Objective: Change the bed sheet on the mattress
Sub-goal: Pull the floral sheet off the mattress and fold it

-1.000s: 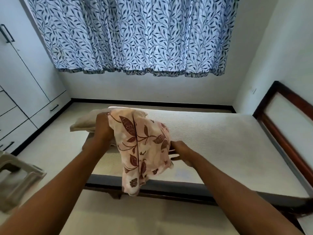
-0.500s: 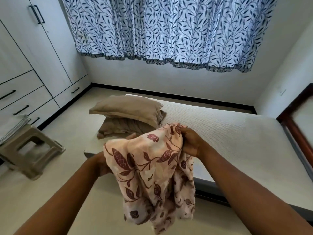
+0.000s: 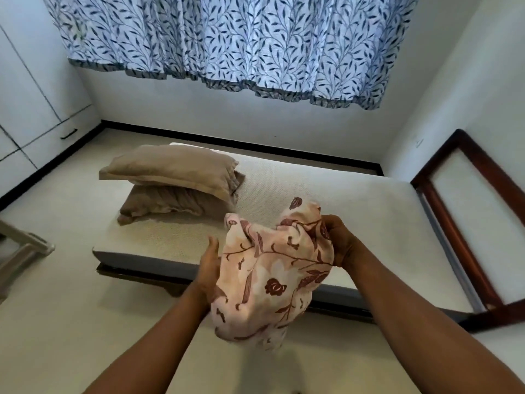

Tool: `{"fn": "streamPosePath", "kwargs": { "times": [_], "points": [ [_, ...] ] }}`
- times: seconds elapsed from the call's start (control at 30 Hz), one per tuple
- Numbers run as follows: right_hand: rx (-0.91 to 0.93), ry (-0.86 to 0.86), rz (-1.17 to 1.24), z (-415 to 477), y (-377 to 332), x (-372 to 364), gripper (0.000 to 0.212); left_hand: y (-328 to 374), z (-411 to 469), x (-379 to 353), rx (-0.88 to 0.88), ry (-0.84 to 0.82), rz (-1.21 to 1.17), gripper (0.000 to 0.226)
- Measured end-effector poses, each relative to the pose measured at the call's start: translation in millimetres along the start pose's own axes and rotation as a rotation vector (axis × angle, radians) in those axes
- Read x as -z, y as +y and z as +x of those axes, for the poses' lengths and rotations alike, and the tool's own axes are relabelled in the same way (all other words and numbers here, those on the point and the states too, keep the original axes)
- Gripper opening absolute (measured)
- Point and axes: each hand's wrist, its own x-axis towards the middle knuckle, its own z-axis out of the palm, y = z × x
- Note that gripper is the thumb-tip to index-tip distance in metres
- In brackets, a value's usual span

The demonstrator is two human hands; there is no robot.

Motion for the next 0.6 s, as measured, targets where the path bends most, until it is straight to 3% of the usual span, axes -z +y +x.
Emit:
{"fn": "streamPosePath", "kwargs": {
  "times": [0.07,0.17,0.23,0.33,0.43,0.53,0.6],
  "points": [
    [-0.054,-0.044,-0.1,-19.0,1.2,6.9,0.06,7.2,19.1,-17.2,0.019,-0.061,0.079,0.093],
    [-0.11,-0.019,-0.111,-49.9,12.2,15.9,0.064,26.1,41.7,-45.2,-0.077,-0.007,0.364,0.04],
    [-0.094,0.051,0.015,-64.6,29.7,26.7,0.066,37.4,49.7,-53.3,-0.14,0.001,0.481,0.019],
    [-0.033,0.224,0.227,-84.4,64.0,45.9,0.084,53.5,47.4,-76.1,-0.158,-0.104,0.421,0.026],
    [-0.049,0.213,0.422,-82.0,79.4,51.2,0.108,62.5,32.4,-86.2,-0.161,-0.281,0.343,0.038],
    [0.031,0.223,0.436,-61.3,75.1,50.7,0.113,67.2,26.6,-84.1,-0.124,-0.291,0.411,0.039],
    [0.042,0.32,0.406,-46.7,64.4,42.2,0.097,74.5,20.1,-79.9,-0.103,-0.278,0.451,0.038]
  ]
}}
